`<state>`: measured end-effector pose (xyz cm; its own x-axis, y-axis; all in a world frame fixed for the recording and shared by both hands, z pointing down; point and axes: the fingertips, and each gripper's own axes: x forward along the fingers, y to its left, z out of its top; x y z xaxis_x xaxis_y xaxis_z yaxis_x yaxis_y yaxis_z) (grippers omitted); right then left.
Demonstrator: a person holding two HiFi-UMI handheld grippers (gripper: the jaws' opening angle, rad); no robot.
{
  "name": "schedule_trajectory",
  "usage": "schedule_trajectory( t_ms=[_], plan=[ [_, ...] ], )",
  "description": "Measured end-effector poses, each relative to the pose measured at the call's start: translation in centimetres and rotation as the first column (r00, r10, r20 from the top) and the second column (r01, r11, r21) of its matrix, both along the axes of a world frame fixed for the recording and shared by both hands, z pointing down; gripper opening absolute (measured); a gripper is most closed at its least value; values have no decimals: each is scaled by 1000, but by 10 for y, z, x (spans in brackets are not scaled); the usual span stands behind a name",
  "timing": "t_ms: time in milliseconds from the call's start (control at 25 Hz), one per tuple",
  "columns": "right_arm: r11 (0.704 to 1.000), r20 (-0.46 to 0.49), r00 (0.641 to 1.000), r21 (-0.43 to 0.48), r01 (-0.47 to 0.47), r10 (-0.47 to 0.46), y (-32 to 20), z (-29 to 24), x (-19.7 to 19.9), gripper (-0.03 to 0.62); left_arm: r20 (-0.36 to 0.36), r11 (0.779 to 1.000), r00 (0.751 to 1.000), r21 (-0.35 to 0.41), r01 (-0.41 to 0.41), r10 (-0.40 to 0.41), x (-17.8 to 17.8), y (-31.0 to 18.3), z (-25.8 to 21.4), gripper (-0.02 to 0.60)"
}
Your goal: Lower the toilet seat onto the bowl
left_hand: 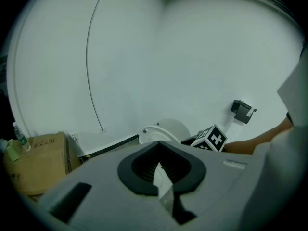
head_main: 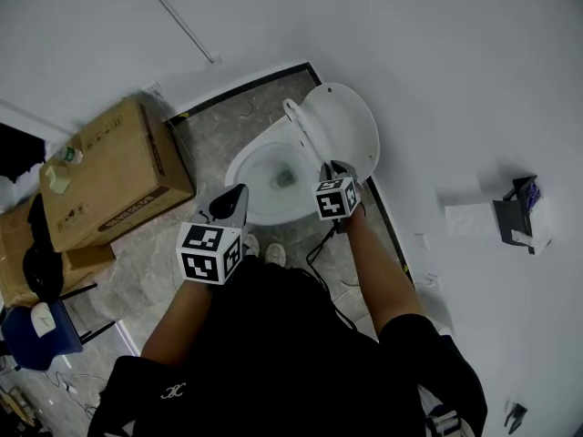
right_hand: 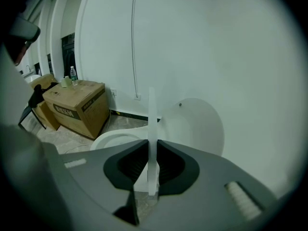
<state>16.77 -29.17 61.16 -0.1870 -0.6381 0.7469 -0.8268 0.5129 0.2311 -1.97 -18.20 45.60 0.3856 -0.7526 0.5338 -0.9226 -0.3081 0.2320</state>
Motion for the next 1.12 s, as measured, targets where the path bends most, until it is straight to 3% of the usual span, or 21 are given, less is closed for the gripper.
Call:
schedule_trajectory(
  t_ms=[520,1120],
  plan=[
    [970,-17,976,-120,212,-216,57,42,-81,87,-30,993,993,-25,114,-115,-36,10,13,8],
    [941,-13,963,-217,259,-268,90,82,-126,107,-30,967,971,-98,234,-238,-78,31,46,8]
  ],
)
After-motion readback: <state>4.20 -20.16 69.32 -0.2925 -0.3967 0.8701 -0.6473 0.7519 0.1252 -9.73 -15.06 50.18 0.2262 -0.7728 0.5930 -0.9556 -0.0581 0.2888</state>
